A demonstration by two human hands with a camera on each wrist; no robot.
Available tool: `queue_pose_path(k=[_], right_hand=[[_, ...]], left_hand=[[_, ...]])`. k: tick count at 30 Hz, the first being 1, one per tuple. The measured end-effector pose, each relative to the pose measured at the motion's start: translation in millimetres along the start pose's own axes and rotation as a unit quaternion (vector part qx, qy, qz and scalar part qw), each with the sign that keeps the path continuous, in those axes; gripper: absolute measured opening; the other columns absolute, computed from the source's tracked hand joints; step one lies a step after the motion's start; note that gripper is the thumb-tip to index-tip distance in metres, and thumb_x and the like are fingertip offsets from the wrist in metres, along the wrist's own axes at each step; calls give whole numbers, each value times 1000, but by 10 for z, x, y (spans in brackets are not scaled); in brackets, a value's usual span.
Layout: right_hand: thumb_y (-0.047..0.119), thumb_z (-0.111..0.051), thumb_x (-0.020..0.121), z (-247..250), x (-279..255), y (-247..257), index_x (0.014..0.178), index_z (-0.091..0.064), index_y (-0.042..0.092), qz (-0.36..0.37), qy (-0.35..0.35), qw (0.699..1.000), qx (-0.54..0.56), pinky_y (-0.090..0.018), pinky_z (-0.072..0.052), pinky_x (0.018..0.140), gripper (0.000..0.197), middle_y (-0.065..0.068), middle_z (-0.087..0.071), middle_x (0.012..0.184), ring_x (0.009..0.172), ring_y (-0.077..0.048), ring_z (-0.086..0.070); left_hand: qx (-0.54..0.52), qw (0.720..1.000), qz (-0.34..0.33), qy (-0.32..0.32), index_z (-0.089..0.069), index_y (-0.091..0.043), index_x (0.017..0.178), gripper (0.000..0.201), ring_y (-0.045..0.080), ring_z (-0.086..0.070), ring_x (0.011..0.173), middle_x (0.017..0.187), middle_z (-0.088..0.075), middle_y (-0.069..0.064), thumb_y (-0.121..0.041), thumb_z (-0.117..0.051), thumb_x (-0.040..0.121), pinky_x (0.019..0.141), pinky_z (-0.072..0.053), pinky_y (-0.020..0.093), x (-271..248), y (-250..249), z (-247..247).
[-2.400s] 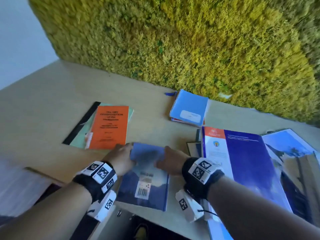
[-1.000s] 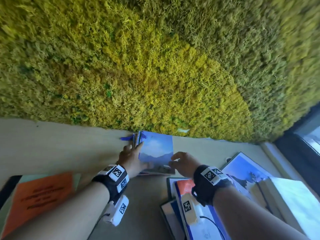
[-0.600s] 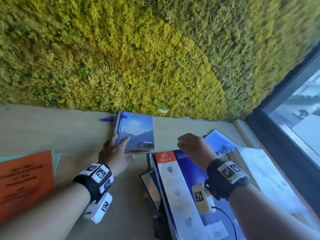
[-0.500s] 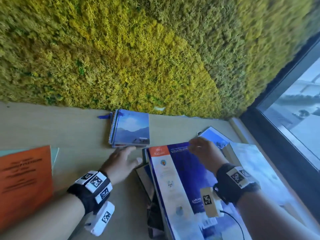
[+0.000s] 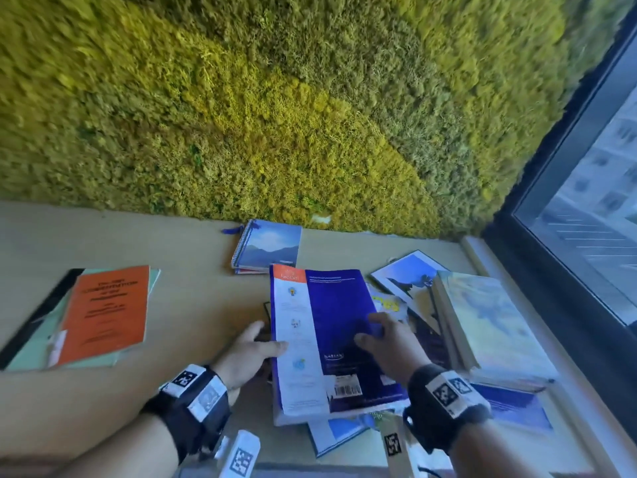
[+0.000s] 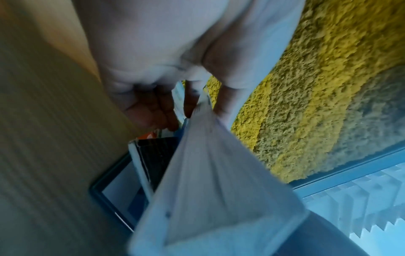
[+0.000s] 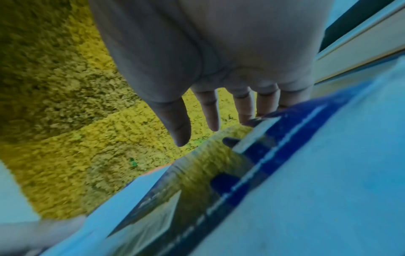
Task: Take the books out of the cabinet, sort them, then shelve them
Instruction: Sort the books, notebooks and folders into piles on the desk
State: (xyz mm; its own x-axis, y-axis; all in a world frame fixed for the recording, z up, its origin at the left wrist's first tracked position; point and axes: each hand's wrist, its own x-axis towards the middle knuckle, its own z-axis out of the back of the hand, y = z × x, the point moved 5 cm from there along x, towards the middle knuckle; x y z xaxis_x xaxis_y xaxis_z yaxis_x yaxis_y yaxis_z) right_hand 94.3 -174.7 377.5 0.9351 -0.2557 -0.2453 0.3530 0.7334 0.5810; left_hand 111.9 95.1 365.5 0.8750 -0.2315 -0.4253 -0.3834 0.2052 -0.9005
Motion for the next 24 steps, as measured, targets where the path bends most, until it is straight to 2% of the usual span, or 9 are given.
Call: queue_pose_path(k=[2,4,6,8,10,13,16,19,24], right_hand=[[62,-61,84,-80,-111,197,128,-61,35,37,35,999,-14,-35,-50,95,52,-6,-60,124,109,-26,-61],[78,-46,76,-138,-268,518,98,-65,40,87,47,994,-33,-45,-51,95,47,-2,-62,108,105,-28,-58],[80,-37,77,-160,-452,954,78,-54,31,162,48,985,-19,-48,-51,86,52,-1,-61,92,96,-28,-56],[79,-40,83,-102,-718,1426,81,-50,22,238,69,967,63,-42,-49,78,58,1,-59,80,82,-22,-56],[70,-53,90,38,-939,1785,101,-58,18,270,125,921,250,-38,-55,84,54,-1,-69,90,86,-19,-66],[43,-64,96,51,-966,1974,124,-60,13,191,226,837,460,-38,-62,77,41,-7,-73,105,94,-20,-74],[43,-62,95,-263,-845,2036,134,-58,1,101,300,760,567,-58,-41,113,57,-25,-64,131,126,-44,-60],[45,-50,99,-793,-673,2009,138,-59,4,27,328,731,597,-56,-33,119,57,-27,-57,141,132,-42,-55],[40,-45,100,-1623,-488,1839,142,-55,2,-62,331,706,623,-54,-32,120,58,-28,-56,142,133,-42,-54]], left_hand=[[-100,995,7,-26,-43,-10,139,73,21,-65,113,128,-68,4,-26,-81,78,85,-52,34,-171,0,12],[-160,985,-36,-55,-51,-8,130,48,22,-72,97,119,-73,12,-14,-72,87,70,-58,33,-414,-177,-11],[-179,974,-105,-90,-61,-8,114,23,24,-74,82,110,-76,17,-4,-65,92,67,-57,34,-640,-453,-3],[-155,961,-201,-113,-66,-15,110,20,25,-74,91,109,-76,13,-9,-68,90,79,-57,39,-874,-766,19],[-60,941,-302,-138,-68,-23,109,22,15,-73,95,104,-78,2,-18,-71,88,85,-57,33,-1081,-1046,88],[138,903,-385,-133,-67,-31,116,29,2,-65,102,108,-68,-8,-33,-70,88,88,-52,24,-1279,-1272,161],[358,861,-332,-141,-49,-40,143,73,8,-34,143,151,-38,-9,-73,-47,78,120,-27,33,-1194,-1162,286],[516,820,-218,-120,-12,-41,158,98,12,0,156,168,3,-12,-84,-30,72,126,-8,41,-1009,-810,425],[532,840,-111,-10,1,-36,160,105,11,10,156,168,14,-12,-92,-29,76,126,-1,48,-713,-131,760]])
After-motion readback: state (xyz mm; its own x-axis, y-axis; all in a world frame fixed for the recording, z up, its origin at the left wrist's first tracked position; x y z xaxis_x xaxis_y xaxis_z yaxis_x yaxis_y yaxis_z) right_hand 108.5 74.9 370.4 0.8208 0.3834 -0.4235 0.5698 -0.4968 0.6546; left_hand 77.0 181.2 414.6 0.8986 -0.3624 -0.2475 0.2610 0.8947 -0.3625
